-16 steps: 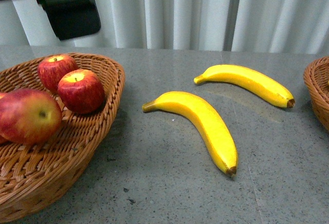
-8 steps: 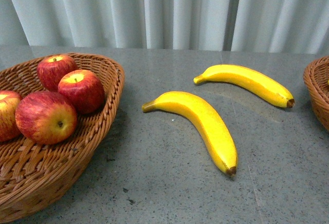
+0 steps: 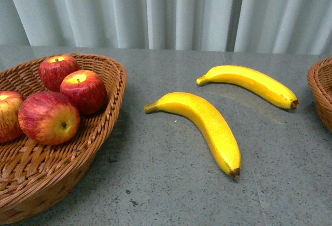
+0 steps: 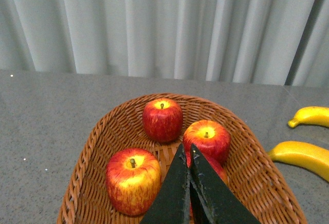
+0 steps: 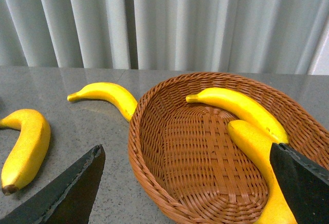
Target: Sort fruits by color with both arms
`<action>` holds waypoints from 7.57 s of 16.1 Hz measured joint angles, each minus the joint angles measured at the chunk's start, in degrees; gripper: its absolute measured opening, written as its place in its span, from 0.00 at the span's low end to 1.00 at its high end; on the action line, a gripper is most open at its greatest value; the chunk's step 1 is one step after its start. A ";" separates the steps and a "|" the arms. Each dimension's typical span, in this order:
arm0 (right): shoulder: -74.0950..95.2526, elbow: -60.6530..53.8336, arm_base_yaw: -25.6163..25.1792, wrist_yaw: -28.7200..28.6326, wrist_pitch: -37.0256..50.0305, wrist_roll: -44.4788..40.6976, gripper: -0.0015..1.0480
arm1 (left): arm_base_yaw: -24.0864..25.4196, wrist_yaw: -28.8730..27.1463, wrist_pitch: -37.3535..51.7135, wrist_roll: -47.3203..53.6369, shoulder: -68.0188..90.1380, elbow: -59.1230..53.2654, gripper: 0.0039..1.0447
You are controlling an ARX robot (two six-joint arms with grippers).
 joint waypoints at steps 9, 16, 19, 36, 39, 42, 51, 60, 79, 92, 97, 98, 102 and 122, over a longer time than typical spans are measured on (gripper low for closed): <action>0.00 0.00 0.00 0.02 0.02 0.00 0.94 | 12.07 11.23 -4.74 0.24 -10.60 -6.25 0.01; 0.00 0.00 0.00 0.00 0.02 0.00 0.94 | 11.76 12.17 -8.59 0.28 -19.02 -9.49 0.01; 0.00 0.00 0.00 0.00 0.00 0.00 0.94 | 11.78 12.15 -11.67 0.28 -21.99 -9.49 0.01; 0.00 0.00 0.00 0.00 0.04 0.00 0.94 | 11.78 12.13 -21.84 0.42 -31.32 -9.44 0.94; 0.00 0.00 0.00 0.00 0.04 0.00 0.94 | 11.78 12.13 -21.84 0.44 -31.32 -9.44 0.94; 0.00 0.00 0.00 0.00 0.04 0.00 0.94 | 11.78 12.13 -21.84 0.44 -31.32 -9.44 0.94; 0.48 -0.04 -0.76 -2.03 2.05 2.05 0.94 | 11.78 12.11 -21.84 0.46 -31.32 -9.44 0.94; 58.21 21.22 16.52 -1.18 46.93 18.49 0.94 | 11.78 12.13 -21.84 0.46 -31.32 -9.44 0.94; 106.53 60.96 26.88 -3.45 16.57 2.49 0.94 | 11.78 12.13 -21.84 0.48 -31.32 -9.44 0.94; 107.71 57.05 26.47 -5.57 11.43 -3.50 0.94 | 11.78 12.13 -21.84 0.46 -31.32 -9.44 0.94; 108.98 55.82 26.97 -4.72 12.28 -5.79 0.76 | 11.78 12.13 -21.84 0.46 -31.32 -9.44 0.94; 108.91 55.74 26.97 -4.72 12.57 -5.95 0.65 | 11.78 12.13 -21.84 0.48 -31.32 -9.44 0.94; 107.06 55.78 26.14 -5.53 12.57 -6.03 0.33 | 11.78 12.13 -21.84 0.46 -31.32 -9.44 0.94; 83.12 40.59 -13.75 -18.56 22.91 -19.37 0.32 | 11.78 12.13 -21.84 0.48 -31.32 -9.44 0.94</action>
